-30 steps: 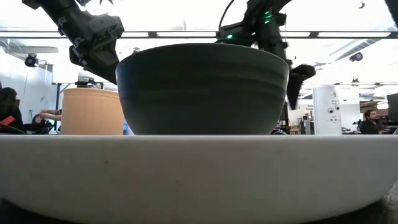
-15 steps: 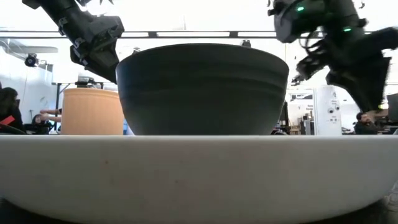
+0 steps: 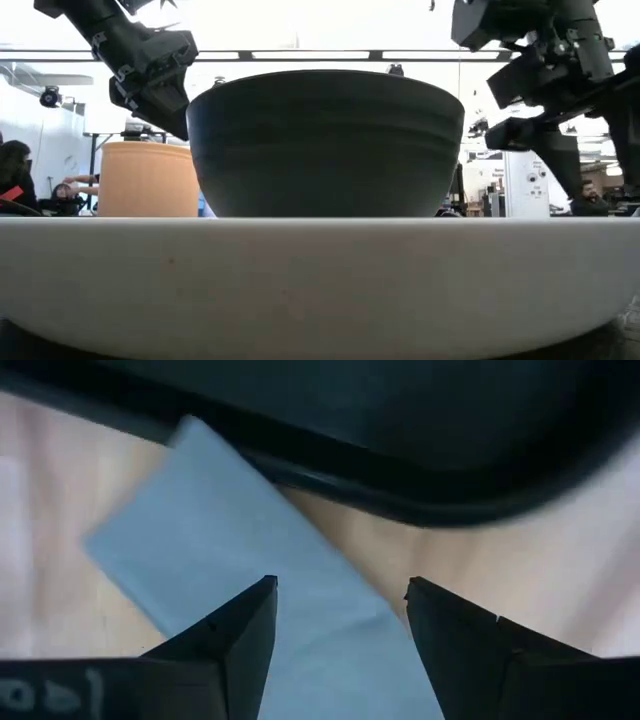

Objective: Set up tray
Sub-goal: Put the gray napkin to the right of the white plate on the black tray

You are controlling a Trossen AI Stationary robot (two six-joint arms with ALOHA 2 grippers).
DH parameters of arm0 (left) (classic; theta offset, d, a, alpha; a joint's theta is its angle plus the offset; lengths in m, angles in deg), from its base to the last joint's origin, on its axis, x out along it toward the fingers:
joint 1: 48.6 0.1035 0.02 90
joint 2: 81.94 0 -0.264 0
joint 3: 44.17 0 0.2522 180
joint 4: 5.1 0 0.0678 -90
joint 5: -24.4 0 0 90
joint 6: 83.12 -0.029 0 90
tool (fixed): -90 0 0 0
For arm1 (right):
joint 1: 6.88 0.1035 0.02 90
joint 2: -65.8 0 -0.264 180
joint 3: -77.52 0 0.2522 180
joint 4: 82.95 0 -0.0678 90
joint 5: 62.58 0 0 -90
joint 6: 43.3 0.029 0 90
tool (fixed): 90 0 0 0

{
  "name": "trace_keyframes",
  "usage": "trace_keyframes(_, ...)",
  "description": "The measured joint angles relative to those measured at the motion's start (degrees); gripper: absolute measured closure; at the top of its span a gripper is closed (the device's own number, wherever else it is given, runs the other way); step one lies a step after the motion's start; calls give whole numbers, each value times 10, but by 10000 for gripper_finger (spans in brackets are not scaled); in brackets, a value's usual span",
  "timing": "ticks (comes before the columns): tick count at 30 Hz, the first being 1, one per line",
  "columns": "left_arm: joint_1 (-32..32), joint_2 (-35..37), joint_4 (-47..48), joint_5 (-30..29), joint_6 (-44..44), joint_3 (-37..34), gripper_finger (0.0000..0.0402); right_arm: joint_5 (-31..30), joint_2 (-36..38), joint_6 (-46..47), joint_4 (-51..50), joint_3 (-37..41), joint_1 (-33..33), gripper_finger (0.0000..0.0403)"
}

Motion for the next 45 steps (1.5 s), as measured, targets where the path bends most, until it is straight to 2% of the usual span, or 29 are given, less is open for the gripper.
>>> trace_keyframes(8, 0, 0, -1, 0, 1, -3, 228, 20, -30, -20, 16, 27, 41, 193)
trace_keyframes(15, 0, 0, -3, 0, 1, -3, 228, 19, -34, 21, 28, 30, 45, 193)
trace_keyframes(22, 0, 0, -4, 0, 1, -3, 228, -29, -38, -8, 42, 32, 52, 193)
trace_keyframes(32, 0, 0, -4, 0, 24, -3, 228, -28, -72, -3, 70, 59, 76, 197)
trace_keyframes(37, 0, 0, -4, 0, 24, -4, 228, -30, -85, 24, 66, 55, 88, 237)
trace_keyframes(42, 0, 0, -4, 0, 24, -4, 228, -23, -80, 106, 66, 57, 88, 317)
trace_keyframes(45, 0, 0, -4, 0, 24, -4, 228, 2, -74, 148, 61, 56, 88, 368)
